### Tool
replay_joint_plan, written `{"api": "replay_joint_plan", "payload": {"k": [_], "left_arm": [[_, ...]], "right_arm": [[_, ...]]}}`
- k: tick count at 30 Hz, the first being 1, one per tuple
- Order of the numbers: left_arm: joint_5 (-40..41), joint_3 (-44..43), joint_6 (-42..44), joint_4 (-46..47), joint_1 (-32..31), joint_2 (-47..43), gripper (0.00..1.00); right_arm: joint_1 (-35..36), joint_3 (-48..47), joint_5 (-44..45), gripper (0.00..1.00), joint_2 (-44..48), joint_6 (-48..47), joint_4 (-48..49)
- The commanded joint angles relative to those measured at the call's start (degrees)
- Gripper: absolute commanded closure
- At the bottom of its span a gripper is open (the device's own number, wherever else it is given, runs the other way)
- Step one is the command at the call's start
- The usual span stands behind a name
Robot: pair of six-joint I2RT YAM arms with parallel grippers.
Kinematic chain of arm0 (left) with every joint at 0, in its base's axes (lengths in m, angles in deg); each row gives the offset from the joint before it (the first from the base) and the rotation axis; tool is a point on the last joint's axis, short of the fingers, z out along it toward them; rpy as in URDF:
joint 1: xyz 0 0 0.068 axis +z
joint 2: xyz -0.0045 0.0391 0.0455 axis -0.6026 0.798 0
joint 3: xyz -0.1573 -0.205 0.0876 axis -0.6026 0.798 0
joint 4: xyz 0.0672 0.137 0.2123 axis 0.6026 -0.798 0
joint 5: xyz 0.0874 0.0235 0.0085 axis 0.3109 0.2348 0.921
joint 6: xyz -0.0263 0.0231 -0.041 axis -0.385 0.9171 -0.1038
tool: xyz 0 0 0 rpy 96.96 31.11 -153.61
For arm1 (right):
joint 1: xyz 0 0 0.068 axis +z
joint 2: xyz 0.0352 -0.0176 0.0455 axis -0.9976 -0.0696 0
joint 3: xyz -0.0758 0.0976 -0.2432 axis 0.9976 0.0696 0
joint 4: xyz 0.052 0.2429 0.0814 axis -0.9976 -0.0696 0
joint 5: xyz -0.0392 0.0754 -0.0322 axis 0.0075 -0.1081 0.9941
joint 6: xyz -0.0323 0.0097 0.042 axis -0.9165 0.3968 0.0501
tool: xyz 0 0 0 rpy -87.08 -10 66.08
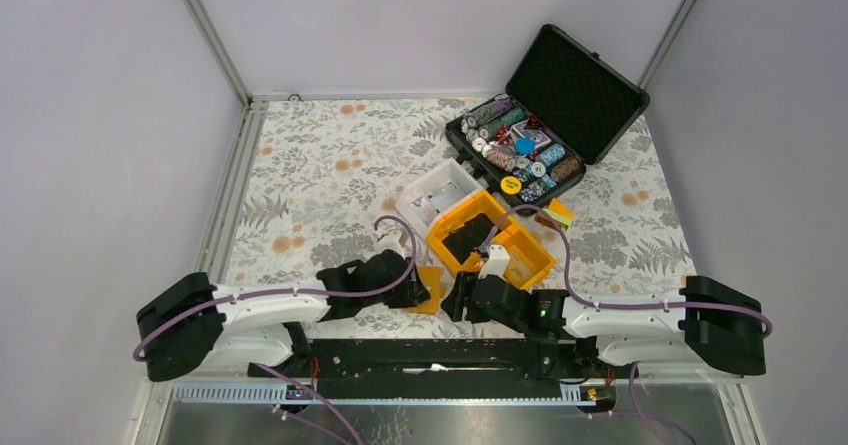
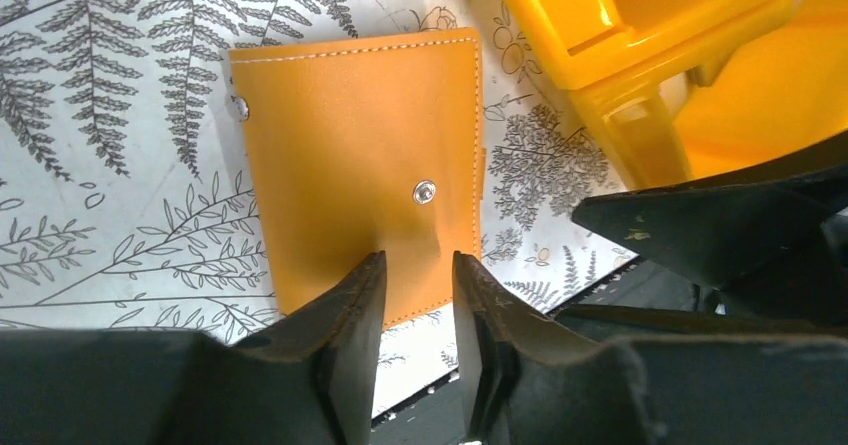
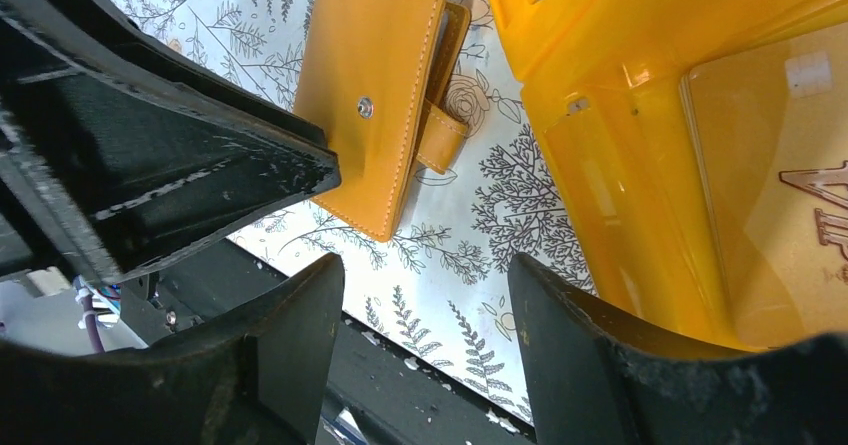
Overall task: Put the credit cards into the card holder
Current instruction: Close the card holder at the center of the board.
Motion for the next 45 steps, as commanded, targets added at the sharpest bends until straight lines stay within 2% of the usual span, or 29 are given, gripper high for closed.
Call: {"api": "replay_joint_plan", "payload": {"k": [1,5,7,9,13,16,19,25,35,43,45], "left_arm": [[0.0,3.2,-0.2,7.7,0.8,-6.2,0.62],[0.0,4.2,1.9,7.8,1.8,-12.3,0.56],[-0.5,4.5,2.9,6.6,3.2,-14.3,0.5],[-1.5,4.9,3.5,4.7,5.8,-15.4,0.48],[-4.2,6.8,4.2,3.4,10.5,-16.3,0.49],[-7.6,8.4,4.3,7.5,12.1,-16.3,0.52],[-9.8,8.8,4.4,10.4,12.2,-14.7,0.57],[-9.5,9.5,3.9,11.2,12.3,-11.6,0.57],[-9.8,11.6,2.9,14.4,12.5,-4.7,0.59],[-9.4,12.4,1.7,14.5,12.6,-6.7,0.59],[-8.7,12.1,2.0,12.8,12.6,-8.3,0.55]], "right_arm": [[0.5,-2.2,1.0,0.32,-1.5,1.2,3.2],[0.4,-2.8,1.0,0.32,-2.8,1.4,3.9],[0.5,-3.5,1.1,0.32,-3.6,1.6,4.1],[0.5,-4.1,1.5,0.34,-4.4,2.1,4.5],[0.4,-4.8,1.8,0.34,-5.6,2.6,7.5],[0.5,-5.5,1.6,0.32,-6.6,2.7,9.0],[0.5,-6.3,1.3,0.31,-7.8,2.9,9.5],[0.4,-8.6,1.6,0.32,-11.9,4.2,8.4],[0.5,-7.6,1.7,0.33,-14.9,6.8,12.2],[0.4,-10.1,2.4,0.44,-20.0,8.7,8.3],[0.5,-10.1,2.7,0.47,-20.8,9.2,8.0]]}}
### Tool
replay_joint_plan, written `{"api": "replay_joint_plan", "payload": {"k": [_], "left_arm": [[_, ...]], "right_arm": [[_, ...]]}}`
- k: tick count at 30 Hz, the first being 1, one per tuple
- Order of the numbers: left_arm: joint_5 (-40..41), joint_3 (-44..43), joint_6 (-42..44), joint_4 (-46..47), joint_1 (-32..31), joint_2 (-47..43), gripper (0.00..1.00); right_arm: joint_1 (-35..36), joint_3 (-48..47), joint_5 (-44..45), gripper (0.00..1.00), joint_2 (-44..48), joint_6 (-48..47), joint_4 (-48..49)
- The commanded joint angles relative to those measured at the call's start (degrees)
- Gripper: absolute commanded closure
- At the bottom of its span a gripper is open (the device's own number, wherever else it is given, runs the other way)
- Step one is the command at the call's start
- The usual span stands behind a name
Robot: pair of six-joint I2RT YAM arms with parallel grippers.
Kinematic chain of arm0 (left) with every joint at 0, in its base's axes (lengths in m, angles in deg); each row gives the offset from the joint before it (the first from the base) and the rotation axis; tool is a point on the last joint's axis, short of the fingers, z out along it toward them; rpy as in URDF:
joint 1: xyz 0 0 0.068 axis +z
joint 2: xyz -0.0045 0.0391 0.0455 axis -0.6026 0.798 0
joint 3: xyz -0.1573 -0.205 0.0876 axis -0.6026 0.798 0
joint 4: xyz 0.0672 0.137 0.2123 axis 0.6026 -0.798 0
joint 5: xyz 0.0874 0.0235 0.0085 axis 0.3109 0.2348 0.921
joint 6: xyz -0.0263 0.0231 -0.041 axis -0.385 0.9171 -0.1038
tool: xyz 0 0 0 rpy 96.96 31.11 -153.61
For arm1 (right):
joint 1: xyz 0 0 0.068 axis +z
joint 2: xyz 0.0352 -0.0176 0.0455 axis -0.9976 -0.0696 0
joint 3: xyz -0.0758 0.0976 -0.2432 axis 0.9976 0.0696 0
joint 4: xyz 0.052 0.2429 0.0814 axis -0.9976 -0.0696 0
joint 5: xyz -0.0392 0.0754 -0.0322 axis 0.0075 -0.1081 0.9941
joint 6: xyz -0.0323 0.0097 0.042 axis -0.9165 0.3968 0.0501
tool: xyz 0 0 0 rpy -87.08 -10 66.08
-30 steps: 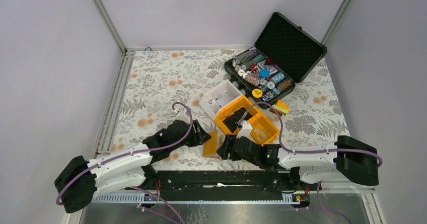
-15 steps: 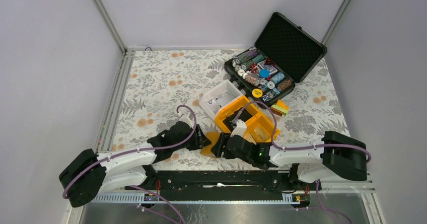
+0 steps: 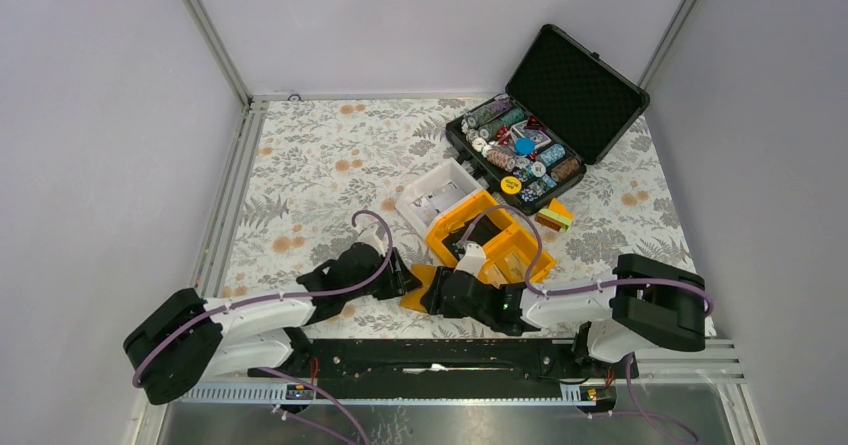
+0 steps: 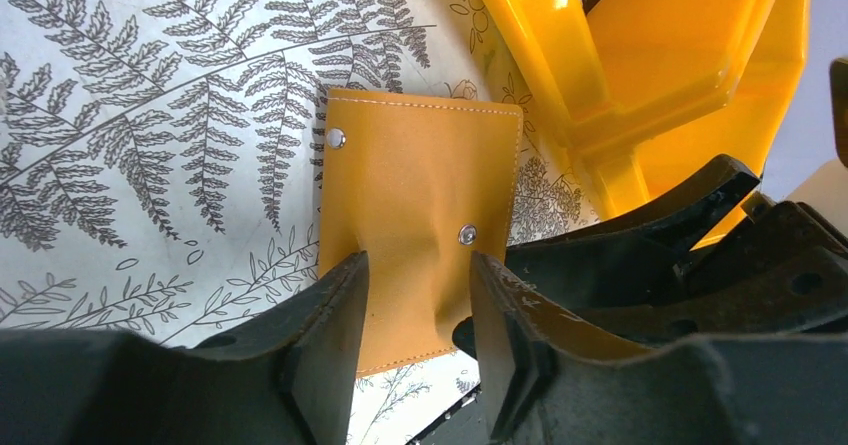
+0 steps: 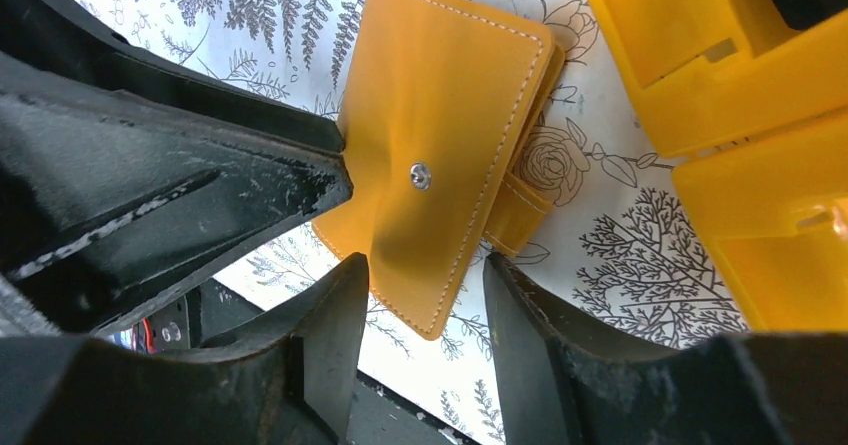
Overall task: Put the credit cards into the card holder
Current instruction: Close the card holder at the center of the board.
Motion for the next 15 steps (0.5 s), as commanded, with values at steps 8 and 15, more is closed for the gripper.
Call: {"api": "replay_joint_plan", "payload": {"k": [8,15], "left_arm": [[1.7,1.3,-0.2,-7.2,1.3,-6.2,0.3],[-7.2,5.8,-5.1,3.4,3.4,-3.9,0.31]], "right_arm": [[0.5,-1.3,3.6,0.86,-4.2,5.7,-4.0],[0.5,0.8,1.8,1.0,-5.6,7.2,-1.8]]}}
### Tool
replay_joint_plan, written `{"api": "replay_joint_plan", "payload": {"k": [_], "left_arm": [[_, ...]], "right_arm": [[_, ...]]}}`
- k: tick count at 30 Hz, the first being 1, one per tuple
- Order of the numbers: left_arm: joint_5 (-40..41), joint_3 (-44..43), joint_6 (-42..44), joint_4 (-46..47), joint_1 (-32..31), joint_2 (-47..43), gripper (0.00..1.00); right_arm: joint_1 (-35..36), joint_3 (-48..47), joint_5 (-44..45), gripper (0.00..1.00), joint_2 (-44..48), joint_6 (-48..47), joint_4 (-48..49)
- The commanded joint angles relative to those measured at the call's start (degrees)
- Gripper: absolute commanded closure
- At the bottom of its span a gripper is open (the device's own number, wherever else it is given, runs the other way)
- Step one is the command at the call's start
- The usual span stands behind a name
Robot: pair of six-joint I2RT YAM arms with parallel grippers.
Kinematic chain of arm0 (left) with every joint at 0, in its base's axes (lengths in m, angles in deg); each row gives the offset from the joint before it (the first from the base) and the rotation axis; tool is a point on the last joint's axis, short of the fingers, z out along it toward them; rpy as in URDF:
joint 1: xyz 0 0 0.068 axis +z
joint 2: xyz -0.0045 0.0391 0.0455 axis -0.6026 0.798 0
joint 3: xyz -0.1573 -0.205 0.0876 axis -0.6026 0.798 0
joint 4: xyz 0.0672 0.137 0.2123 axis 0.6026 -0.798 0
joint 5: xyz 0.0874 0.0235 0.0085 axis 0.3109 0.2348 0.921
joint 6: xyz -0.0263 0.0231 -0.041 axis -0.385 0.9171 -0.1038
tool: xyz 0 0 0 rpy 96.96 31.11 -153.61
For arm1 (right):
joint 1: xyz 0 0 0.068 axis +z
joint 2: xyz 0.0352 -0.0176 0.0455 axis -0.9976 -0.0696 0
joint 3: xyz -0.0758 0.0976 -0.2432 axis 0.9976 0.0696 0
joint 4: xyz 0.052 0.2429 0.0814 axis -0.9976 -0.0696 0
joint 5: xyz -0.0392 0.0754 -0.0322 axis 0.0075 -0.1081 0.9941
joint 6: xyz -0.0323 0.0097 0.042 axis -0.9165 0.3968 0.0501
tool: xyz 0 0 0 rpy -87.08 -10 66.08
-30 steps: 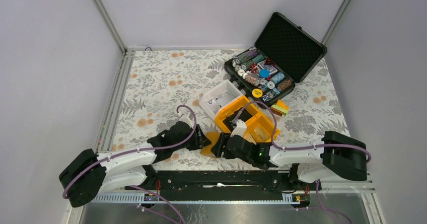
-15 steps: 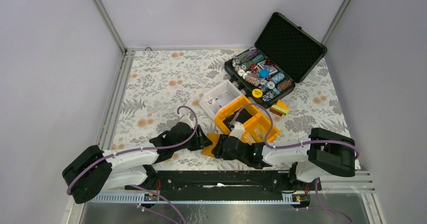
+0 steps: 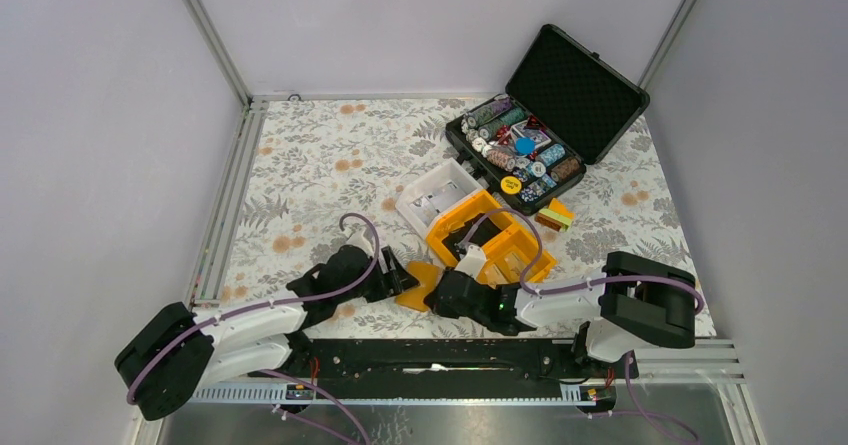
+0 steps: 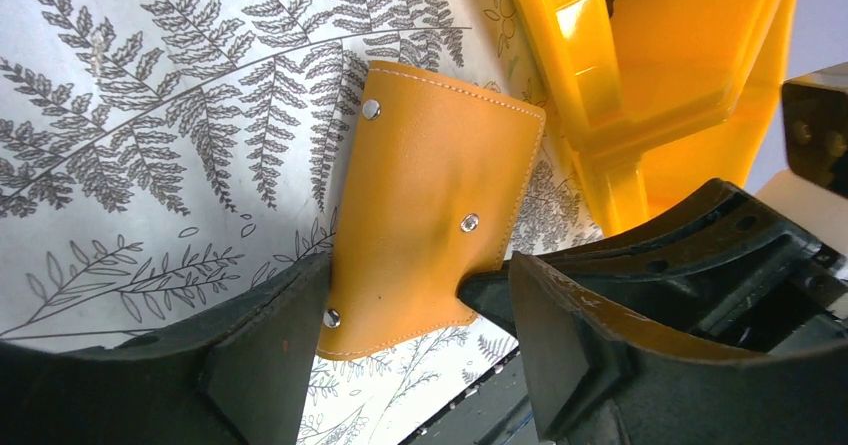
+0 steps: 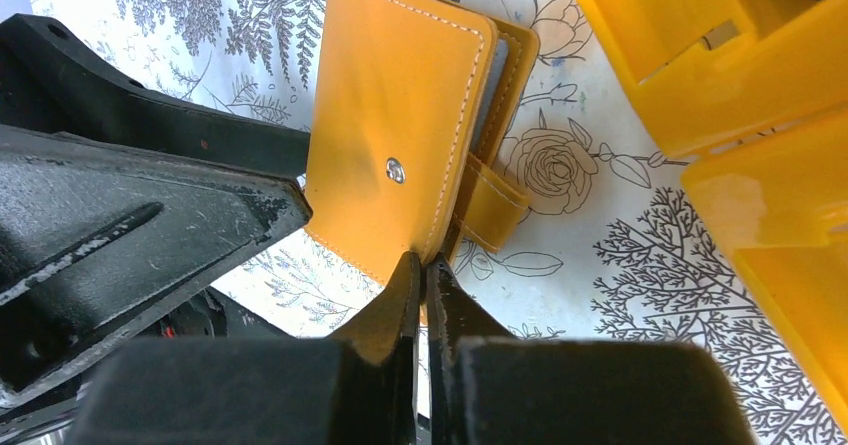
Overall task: Put the credit cards into the card holder
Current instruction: Close the card holder at the center of the board.
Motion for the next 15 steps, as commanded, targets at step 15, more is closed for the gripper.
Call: {"api": "replay_joint_plan", "payload": {"k": [15], "left_arm": [[-14.4,5.0,-5.2,19.5,0.8,8.8,0.55]], "right_arm": [[0.4,3.9,-1.3,1.0,-5.7,1.8,3.0]]}}
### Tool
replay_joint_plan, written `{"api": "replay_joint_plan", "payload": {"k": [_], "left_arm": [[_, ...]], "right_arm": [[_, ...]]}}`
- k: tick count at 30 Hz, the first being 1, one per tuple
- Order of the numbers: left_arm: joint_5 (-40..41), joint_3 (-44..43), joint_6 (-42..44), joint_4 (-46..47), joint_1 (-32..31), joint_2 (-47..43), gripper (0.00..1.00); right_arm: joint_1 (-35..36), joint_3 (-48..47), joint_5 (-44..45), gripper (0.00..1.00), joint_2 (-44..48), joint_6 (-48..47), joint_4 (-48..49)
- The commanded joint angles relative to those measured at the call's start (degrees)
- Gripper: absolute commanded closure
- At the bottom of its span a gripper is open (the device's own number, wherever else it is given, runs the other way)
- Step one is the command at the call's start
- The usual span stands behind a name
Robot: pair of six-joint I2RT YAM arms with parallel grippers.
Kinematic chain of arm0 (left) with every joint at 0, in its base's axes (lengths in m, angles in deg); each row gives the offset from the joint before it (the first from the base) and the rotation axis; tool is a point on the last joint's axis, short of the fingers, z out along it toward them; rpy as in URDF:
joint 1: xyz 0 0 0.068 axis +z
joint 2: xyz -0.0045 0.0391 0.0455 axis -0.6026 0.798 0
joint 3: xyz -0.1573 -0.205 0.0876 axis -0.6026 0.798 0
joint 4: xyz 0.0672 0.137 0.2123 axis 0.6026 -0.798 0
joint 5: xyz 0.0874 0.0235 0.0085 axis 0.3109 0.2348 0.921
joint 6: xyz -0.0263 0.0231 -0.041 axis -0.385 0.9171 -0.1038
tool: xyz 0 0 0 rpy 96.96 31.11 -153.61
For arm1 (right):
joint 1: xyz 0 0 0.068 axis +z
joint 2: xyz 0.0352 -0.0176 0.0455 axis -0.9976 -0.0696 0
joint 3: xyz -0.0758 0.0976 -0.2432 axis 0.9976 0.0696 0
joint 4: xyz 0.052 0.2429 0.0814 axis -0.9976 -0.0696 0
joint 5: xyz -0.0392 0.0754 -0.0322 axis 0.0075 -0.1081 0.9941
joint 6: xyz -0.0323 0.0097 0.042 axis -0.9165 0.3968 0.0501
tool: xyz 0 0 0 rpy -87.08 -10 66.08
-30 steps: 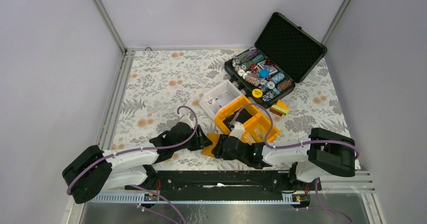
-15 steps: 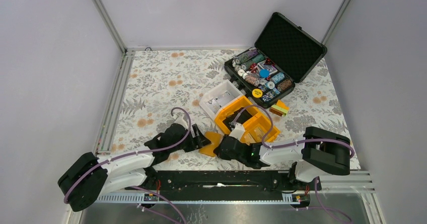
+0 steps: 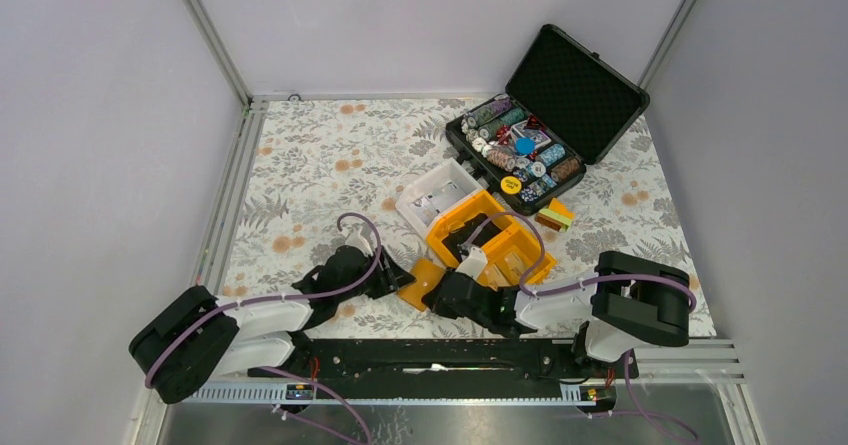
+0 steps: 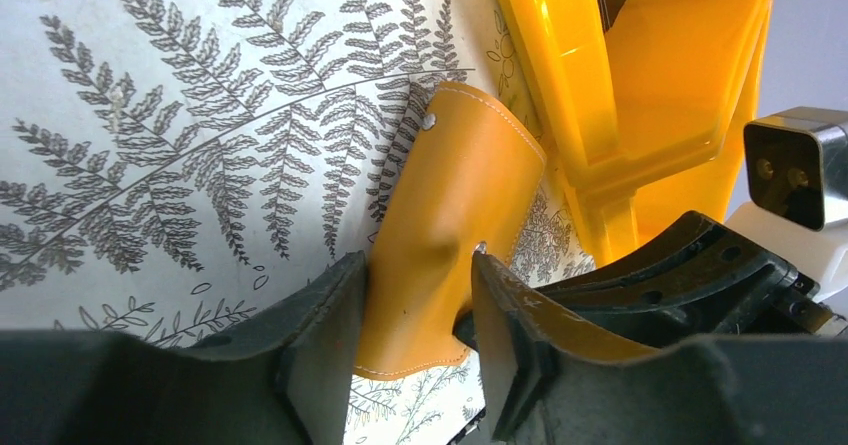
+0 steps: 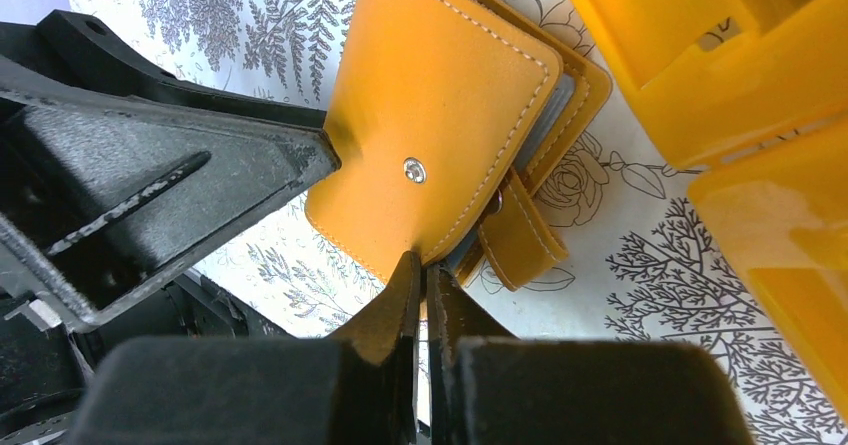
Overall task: Put the credit cards into the card holder
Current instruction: Close the card holder at the center of the board.
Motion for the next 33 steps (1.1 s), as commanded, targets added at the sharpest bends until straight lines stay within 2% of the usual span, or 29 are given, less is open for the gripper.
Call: {"api": "replay_joint_plan", "payload": {"k": [1,8,11,12,14,16,18,21,24,27,30,33], "left_arm": [[-11.8,1.6,-3.4,4.7,-1.7,1.5,0.6],[-11.9,2.2,-3.1,5.1,-1.7,1.2,0.99],[-12.5,2.4,-2.8,5.7,-1.7,0.3,1.0],[-12.4,2.5,-2.6,5.7,-1.7,-0.6,1.0],[-11.5,2.8,-2.0,4.8,-1.7,-3.5,1.0],[-10.4,2.8,-1.1,3.0,-1.7,-7.7,1.0],[-8.8,2.4,0.4,-1.2,-1.5,-13.0,1.0],[-6.6,0.0,3.6,-10.4,-0.8,-21.3,1.0],[-4.8,-2.5,6.2,-19.1,0.4,-28.3,1.0],[-4.5,-4.8,7.7,-23.7,1.5,-33.4,1.0],[-4.5,-6.9,8.5,-26.0,1.9,-38.0,1.0],[-4.0,-9.1,8.9,-27.5,2.0,-41.1,1.0]], "right_arm": [[0.3,1.9,-1.4,1.0,-3.8,-0.5,-3.5],[0.1,2.4,-1.7,1.0,-3.5,-1.1,-2.4],[0.1,2.7,-1.8,1.0,-2.1,-3.2,-1.2],[0.1,2.9,-2.0,0.97,-1.3,-4.2,-0.7],[0.0,2.5,-2.5,0.83,0.9,-7.4,-0.8],[0.0,1.2,-2.7,0.61,3.6,-9.7,-3.1],[-0.3,-0.1,-2.5,0.45,7.0,-12.3,-5.3],[-1.5,-2.8,-3.5,0.29,12.5,-17.3,-9.0],[-2.6,-8.0,-3.7,0.21,17.8,-23.3,-14.7],[-4.8,-10.6,-4.3,0.13,22.6,-27.0,-19.0],[-11.0,-9.7,-12.2,0.12,26.4,-29.7,-17.0],[-14.1,-8.9,-17.2,0.08,28.7,-33.6,-14.8]]}}
